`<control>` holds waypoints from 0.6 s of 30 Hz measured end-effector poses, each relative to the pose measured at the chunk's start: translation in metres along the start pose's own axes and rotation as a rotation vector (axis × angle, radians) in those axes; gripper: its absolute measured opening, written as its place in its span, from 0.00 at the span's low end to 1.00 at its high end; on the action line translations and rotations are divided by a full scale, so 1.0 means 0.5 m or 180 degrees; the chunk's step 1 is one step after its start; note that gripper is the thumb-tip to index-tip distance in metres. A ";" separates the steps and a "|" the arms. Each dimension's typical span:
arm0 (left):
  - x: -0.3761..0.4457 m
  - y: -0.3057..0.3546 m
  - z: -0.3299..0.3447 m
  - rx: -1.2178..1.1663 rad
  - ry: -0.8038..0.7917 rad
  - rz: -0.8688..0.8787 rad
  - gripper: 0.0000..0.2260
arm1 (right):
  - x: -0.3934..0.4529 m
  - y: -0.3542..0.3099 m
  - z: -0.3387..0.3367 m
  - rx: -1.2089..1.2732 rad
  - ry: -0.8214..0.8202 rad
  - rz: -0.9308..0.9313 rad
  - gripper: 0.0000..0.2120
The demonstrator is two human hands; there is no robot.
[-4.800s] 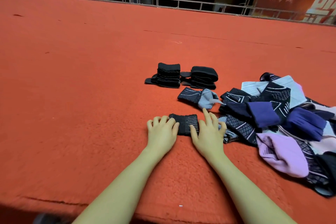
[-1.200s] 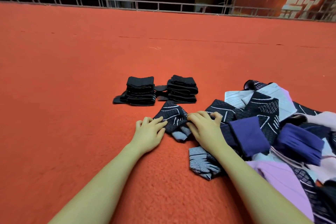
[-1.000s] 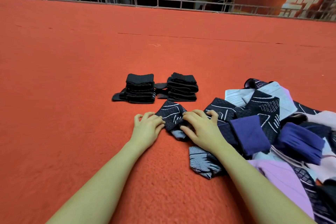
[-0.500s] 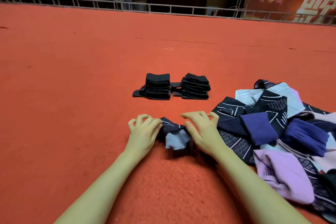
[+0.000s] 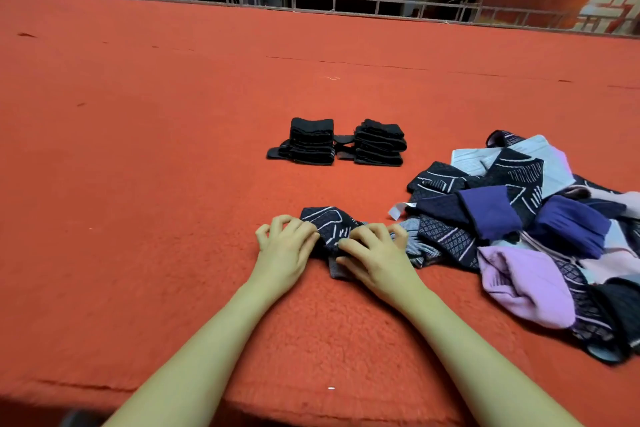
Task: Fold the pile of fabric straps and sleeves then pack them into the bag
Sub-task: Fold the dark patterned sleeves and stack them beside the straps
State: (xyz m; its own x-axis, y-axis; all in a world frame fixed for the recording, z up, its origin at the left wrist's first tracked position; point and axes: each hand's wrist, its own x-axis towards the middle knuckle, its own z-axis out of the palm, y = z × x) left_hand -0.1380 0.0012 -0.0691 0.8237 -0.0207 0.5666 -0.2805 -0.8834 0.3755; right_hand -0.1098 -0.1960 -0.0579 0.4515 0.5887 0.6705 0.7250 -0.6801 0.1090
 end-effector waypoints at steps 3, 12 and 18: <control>0.015 0.003 -0.006 0.0012 0.0104 -0.0295 0.18 | -0.007 -0.004 0.000 -0.0285 0.0328 -0.0102 0.05; 0.083 -0.010 0.000 0.0392 0.0366 -0.0617 0.19 | -0.005 0.024 -0.035 -0.0148 0.0593 0.0391 0.13; 0.075 -0.040 0.007 0.0721 0.0239 -0.0762 0.19 | -0.006 0.033 -0.039 0.0037 0.0719 0.0575 0.11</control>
State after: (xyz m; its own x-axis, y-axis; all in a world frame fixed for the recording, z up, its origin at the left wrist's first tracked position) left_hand -0.0998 0.0164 -0.0578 0.8120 0.2271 0.5376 0.0402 -0.9407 0.3367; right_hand -0.1091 -0.2176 -0.0440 0.4475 0.3453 0.8249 0.6499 -0.7593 -0.0347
